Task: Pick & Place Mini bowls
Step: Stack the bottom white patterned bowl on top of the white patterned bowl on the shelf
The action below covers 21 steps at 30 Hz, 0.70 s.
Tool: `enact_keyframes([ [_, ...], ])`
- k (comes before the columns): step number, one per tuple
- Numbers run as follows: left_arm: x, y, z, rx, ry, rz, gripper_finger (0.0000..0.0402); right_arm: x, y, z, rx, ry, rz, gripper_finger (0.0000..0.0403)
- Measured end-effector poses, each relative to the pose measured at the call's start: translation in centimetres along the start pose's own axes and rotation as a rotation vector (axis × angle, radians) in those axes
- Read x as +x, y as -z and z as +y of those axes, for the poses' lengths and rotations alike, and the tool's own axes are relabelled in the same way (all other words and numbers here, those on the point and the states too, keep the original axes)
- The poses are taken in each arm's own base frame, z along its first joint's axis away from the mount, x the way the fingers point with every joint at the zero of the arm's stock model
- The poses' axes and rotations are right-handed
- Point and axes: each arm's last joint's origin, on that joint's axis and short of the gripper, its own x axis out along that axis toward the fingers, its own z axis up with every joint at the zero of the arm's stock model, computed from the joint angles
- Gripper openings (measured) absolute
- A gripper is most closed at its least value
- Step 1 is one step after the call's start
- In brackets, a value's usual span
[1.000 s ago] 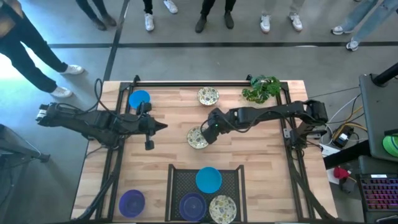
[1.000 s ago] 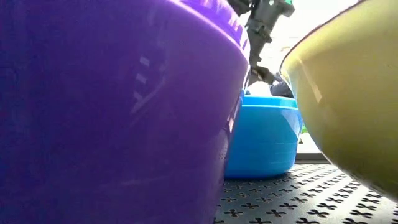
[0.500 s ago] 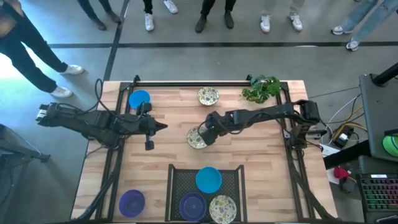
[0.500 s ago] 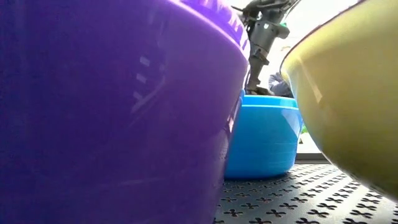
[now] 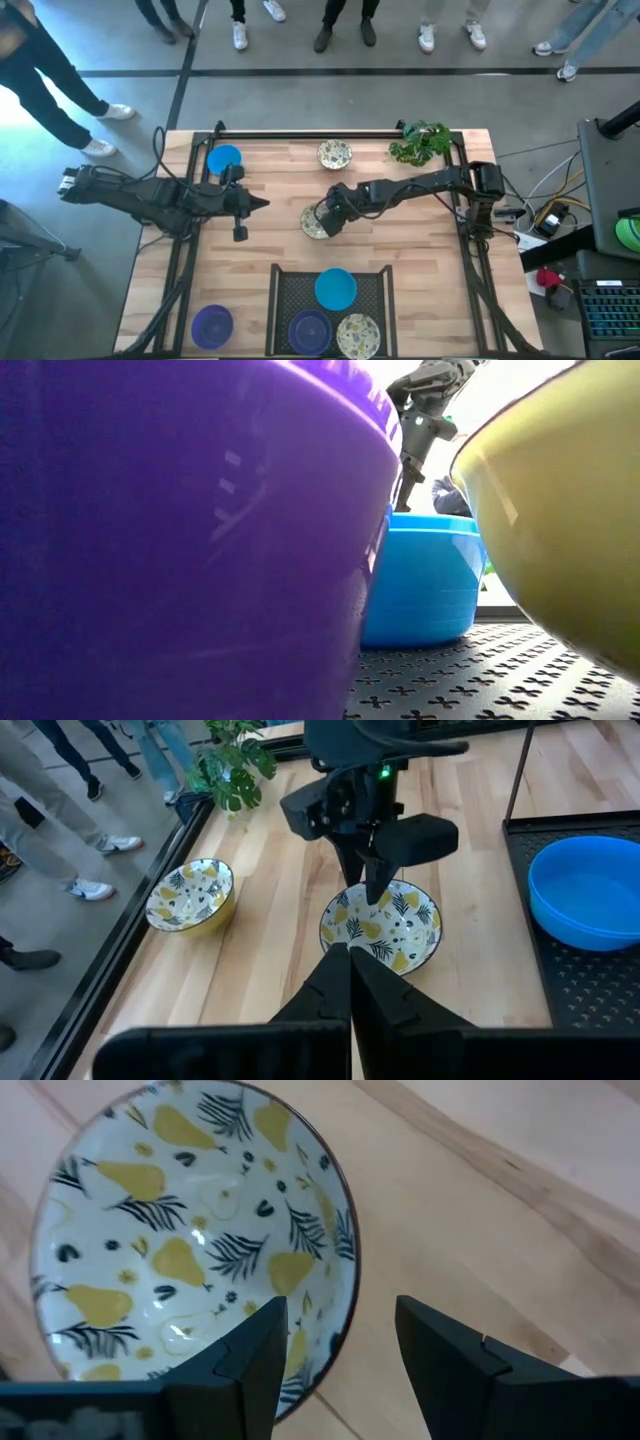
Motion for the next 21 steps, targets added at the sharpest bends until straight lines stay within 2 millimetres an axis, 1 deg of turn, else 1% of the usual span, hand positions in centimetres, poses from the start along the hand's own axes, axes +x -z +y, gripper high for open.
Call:
enact_keyframes([
  [14,0.0,0.1,0.0,0.001,0.001,0.005,0.0,0.3,-0.1,0.1,0.012,-0.028,-0.039,0.0171],
  [21,0.0,0.1,0.0,0.001,0.005,0.006,0.0,1.0,0.5,-0.4,0.037,-0.047,-0.056,0.0171],
])
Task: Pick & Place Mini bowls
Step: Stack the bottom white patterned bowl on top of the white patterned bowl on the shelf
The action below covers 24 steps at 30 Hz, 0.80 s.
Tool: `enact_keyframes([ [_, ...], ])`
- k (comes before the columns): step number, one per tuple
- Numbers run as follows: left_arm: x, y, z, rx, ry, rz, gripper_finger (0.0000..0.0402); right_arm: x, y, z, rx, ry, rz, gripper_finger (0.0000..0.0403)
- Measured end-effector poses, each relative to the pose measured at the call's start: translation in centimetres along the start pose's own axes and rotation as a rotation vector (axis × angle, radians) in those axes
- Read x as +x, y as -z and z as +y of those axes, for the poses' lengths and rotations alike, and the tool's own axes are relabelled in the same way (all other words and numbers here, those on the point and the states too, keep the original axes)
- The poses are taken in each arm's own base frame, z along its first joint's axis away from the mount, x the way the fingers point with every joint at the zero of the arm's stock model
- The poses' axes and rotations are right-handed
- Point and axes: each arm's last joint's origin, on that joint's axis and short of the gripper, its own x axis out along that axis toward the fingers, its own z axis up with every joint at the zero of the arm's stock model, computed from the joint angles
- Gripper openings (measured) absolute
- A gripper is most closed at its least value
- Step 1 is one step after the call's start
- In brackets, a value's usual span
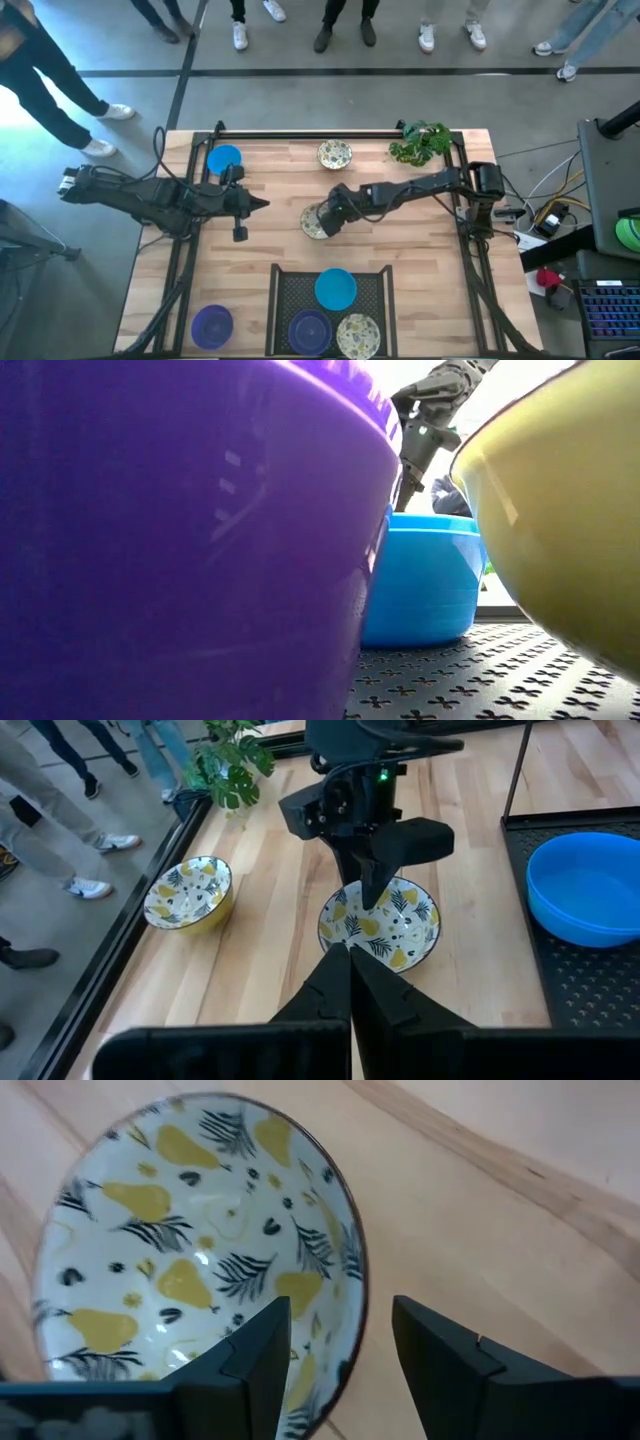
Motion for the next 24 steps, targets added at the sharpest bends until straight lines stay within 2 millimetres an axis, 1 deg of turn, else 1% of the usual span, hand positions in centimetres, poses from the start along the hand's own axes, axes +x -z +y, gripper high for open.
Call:
enact_keyframes([
  [6,0.0,0.0,0.0,0.0,0.0,0.0,0.0,0.25,0.07,-0.08,0.004,-0.026,-0.023,0.0164],
  [12,0.0,0.0,0.0,0.0,0.0,0.0,0.0,0.31,0.2,-0.23,0.006,-0.02,-0.018,0.0147],
  [17,0.0,0.0,0.0,0.0,0.0,0.0,0.0,0.51,0.53,-0.56,0.031,-0.01,-0.009,0.0119],
  [24,0.01,0.01,0.0,0.0,0.0,0.0,0.0,0.65,0.82,-0.85,0.036,0.001,0.0,0.0067],
])
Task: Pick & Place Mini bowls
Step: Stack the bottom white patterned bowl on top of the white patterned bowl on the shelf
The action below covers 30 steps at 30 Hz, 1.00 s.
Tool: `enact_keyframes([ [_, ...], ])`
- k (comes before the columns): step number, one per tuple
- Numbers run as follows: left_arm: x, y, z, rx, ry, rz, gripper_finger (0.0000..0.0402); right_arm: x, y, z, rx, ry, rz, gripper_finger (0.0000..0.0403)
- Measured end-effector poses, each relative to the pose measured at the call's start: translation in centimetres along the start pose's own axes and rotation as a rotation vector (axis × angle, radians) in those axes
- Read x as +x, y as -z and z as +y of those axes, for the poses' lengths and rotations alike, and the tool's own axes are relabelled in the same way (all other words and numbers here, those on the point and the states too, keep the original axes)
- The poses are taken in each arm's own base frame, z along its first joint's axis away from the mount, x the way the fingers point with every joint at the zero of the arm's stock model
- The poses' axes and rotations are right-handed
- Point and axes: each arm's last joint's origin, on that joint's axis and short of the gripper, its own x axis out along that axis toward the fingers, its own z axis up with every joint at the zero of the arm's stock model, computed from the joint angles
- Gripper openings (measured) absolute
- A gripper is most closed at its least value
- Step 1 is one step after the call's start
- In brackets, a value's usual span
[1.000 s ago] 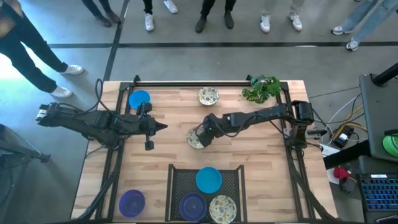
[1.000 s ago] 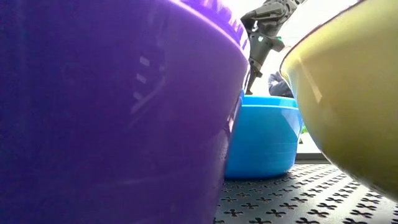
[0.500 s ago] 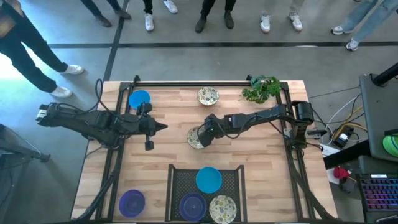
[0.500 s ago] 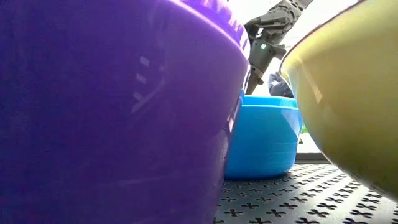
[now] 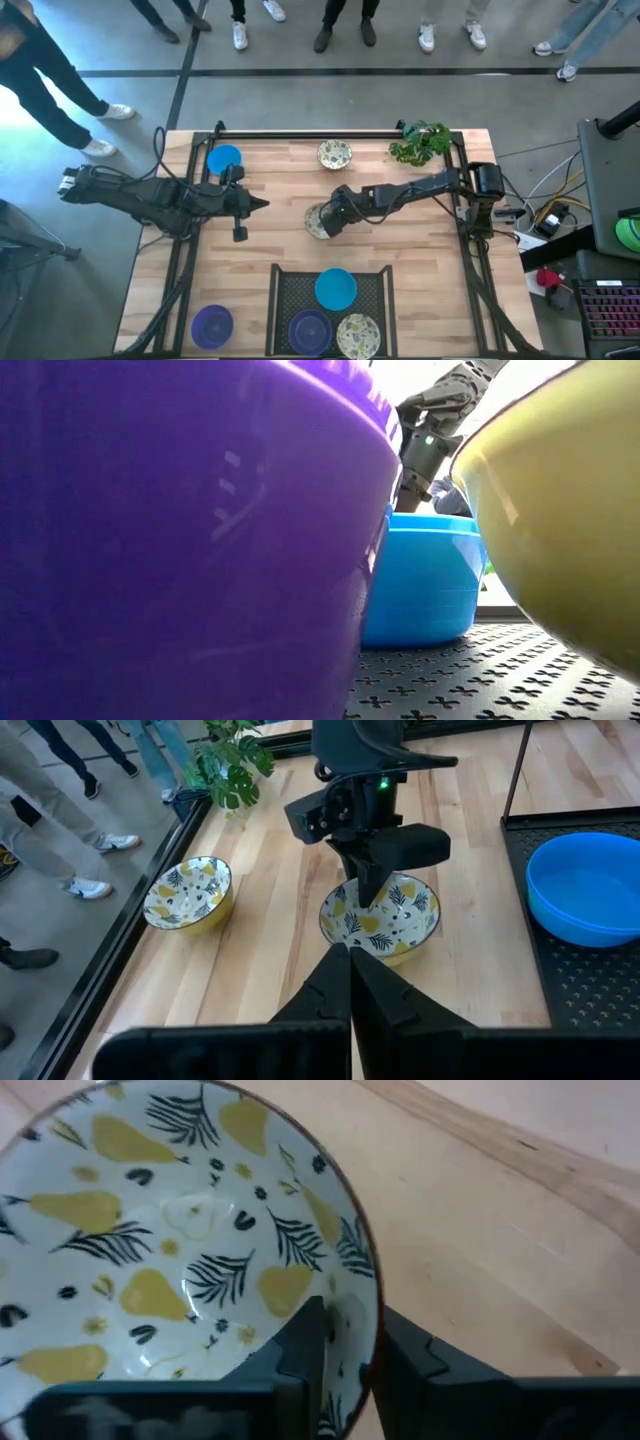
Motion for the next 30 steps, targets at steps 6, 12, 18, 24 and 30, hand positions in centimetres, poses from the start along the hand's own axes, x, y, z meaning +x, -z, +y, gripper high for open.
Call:
enact_keyframes([
  [6,0.0,0.0,0.0,0.0,0.0,0.0,0.0,-0.1,-0.1,0.2,-0.039,-0.012,-0.012,0.0017],
  [12,0.0,0.0,0.0,0.0,0.0,0.0,0.0,-0.1,-0.2,0.2,-0.059,-0.015,-0.015,0.0014],
  [18,0.0,0.0,0.0,0.0,0.001,0.0,0.0,-0.3,-0.5,0.6,-0.103,-0.022,-0.023,0.0013],
  [24,0.0,0.0,-0.1,0.0,0.017,0.001,0.0,-0.9,-1.3,1.4,-0.145,-0.043,-0.045,0.0012],
  [30,0.0,0.1,-0.1,0.0,0.019,0.008,0.0,-2.3,-2.1,2.3,-0.191,-0.032,-0.034,0.0012],
])
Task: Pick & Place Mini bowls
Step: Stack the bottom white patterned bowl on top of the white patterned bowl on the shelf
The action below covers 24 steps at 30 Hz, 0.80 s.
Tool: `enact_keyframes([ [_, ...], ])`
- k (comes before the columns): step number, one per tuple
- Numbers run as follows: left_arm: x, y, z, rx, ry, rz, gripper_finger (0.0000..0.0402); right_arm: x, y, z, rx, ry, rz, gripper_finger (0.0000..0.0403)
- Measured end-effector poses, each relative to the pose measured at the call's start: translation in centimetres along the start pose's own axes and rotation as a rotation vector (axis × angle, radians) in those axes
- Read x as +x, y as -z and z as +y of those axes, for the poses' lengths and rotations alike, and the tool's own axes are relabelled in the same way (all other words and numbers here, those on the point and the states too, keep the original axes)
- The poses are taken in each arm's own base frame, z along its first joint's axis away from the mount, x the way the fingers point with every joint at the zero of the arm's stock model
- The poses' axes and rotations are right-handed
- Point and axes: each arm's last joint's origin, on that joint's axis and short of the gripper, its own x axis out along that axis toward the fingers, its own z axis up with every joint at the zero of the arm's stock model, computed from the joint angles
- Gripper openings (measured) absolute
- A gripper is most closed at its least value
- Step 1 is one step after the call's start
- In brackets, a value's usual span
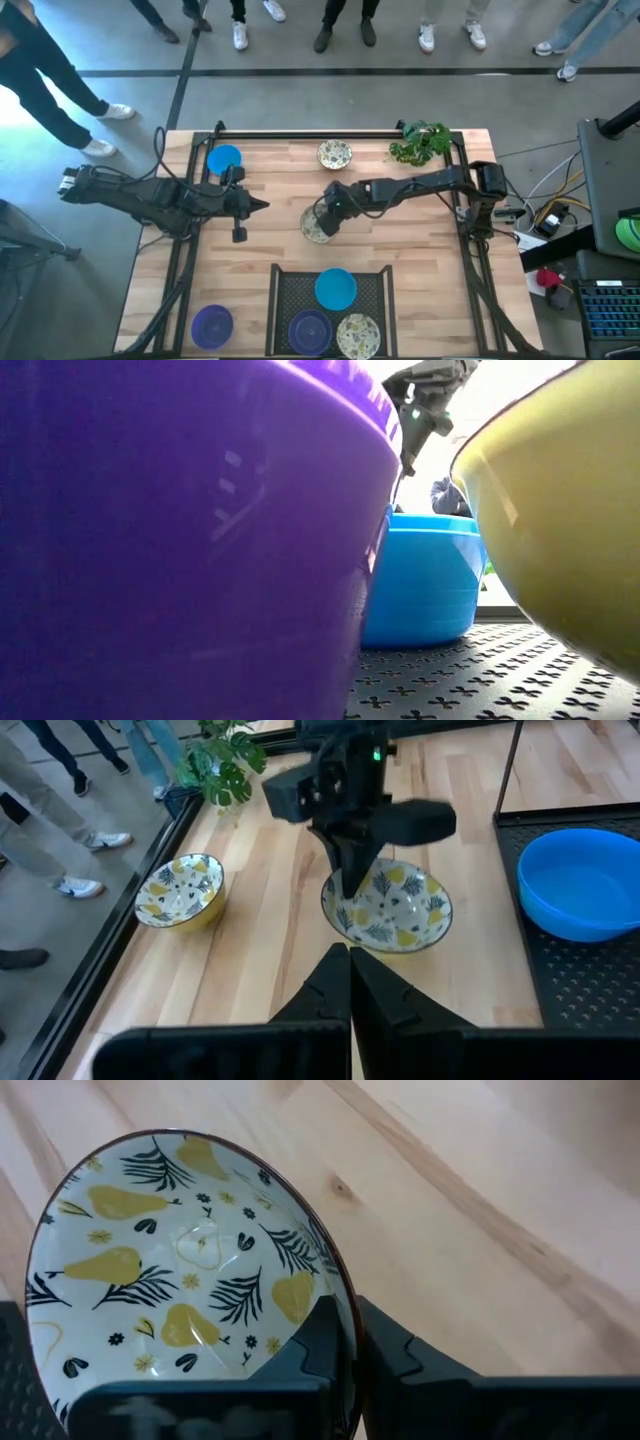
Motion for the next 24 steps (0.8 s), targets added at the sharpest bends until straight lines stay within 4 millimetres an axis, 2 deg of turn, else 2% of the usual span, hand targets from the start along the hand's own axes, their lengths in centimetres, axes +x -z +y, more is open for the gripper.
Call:
enact_keyframes([
  [7,0.0,0.1,0.0,0.002,0.0,0.006,0.0,-3.2,-1.9,2.3,-0.09,0.028,0.059,0.0011],
  [14,0.0,0.1,0.0,0.002,0.0,0.007,0.0,-7.3,-2.7,5.3,-0.191,0.015,0.136,0.0011],
  [18,0.0,0.1,0.0,0.002,0.0,0.007,0.0,-9.0,-2.0,7.0,-0.217,-0.042,0.204,0.0011],
  [24,0.0,0.1,0.0,0.005,0.0,0.006,0.0,-10.1,0.3,9.0,-0.216,-0.109,0.307,0.0011],
])
